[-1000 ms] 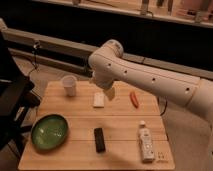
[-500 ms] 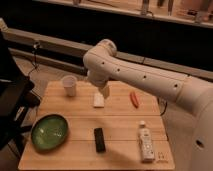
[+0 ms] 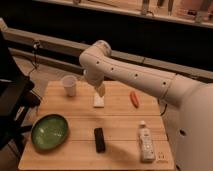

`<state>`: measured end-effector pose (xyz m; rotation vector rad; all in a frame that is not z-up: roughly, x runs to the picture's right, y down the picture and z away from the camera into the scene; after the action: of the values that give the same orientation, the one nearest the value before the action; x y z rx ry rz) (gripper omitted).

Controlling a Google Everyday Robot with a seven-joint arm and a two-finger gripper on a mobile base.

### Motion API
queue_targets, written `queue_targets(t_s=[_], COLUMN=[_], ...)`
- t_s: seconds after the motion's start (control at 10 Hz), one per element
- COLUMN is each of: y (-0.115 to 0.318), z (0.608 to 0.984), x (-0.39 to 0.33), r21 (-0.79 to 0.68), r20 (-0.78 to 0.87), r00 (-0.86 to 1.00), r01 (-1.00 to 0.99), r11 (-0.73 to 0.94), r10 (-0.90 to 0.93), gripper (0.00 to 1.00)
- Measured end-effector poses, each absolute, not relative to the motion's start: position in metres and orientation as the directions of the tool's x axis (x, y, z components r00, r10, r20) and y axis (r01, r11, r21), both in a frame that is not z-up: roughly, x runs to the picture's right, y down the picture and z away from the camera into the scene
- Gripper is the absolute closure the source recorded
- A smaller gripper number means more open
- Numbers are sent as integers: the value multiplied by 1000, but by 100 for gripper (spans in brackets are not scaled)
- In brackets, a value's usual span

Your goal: Pick up the ceramic cup

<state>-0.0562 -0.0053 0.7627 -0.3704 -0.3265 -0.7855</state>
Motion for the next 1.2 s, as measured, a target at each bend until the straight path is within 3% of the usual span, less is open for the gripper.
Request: queue_targets(t_s=[1.2], y=[-10], z=[800], x=[-78], r21=[-156], r20=[462], r00=[622], r01=[759], r11=[632], r10=[-633], gripper=[20])
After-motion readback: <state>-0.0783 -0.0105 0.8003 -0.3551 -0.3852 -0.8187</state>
